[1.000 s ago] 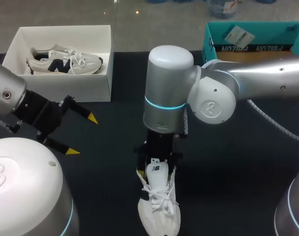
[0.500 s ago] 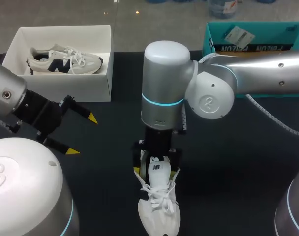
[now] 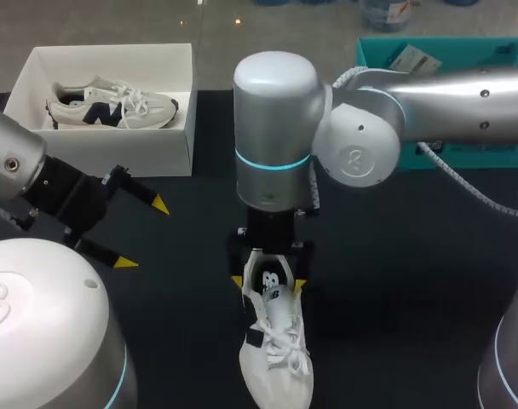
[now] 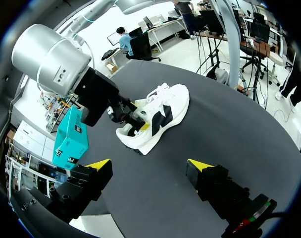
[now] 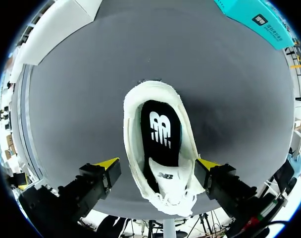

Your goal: Take the shoe out of the shoebox, open the shoe tongue, remove and reinsert the insole, then place the shoe into the shoebox

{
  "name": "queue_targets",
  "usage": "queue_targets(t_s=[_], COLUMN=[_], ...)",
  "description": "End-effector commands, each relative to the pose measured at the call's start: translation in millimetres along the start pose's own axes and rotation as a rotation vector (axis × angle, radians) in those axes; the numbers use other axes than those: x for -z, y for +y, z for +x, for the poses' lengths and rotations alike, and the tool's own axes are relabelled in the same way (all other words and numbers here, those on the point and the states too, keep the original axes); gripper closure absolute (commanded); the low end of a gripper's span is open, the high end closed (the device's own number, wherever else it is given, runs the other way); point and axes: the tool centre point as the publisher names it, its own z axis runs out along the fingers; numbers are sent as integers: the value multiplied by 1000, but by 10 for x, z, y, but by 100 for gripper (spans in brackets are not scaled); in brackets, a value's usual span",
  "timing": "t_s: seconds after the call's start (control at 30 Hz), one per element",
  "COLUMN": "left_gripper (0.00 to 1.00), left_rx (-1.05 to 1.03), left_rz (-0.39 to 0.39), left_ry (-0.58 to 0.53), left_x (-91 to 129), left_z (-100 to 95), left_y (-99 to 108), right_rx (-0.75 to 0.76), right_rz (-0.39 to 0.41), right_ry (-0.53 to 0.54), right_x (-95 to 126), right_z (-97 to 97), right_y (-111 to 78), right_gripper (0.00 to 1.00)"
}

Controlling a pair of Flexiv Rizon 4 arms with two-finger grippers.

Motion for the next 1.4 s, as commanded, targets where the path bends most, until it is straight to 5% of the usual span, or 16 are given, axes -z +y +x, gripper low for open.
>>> queue_targets(t_s=[0.03, 0.27, 0.3, 0.33, 0.37, 0.4, 0.9, 1.4], left_gripper=[0, 0, 0, 0, 0, 0, 0, 0], left_rx=[0, 0, 0, 0, 0, 0, 0, 0], left_rz=[-2, -2, -2, -2, -2, -2, -2, -2], left_ry=[2, 2, 2, 2, 2, 2, 2, 2], left_x=[5, 5, 5, 5, 5, 5, 5, 5], left_z=[5, 5, 5, 5, 5, 5, 5, 5], left_y=[-5, -5, -5, -5, -5, -5, -5, -5], right_rx=[-7, -10, -4, 2, 7, 9, -12, -24], right_rz=[-46, -72, -69, -62, -63, -61, 42, 109], right_ry=[-18, -10, -3, 6, 16, 19, 74, 109], right_x=[272, 566, 586, 593, 593, 588, 198, -225], right_z=[-63, -134, -131, -129, -133, -133, -54, -64], right_y=[-20, -42, -57, -65, -79, -96, -347, -351], right_gripper=[0, 0, 10, 62, 93, 100, 100, 100])
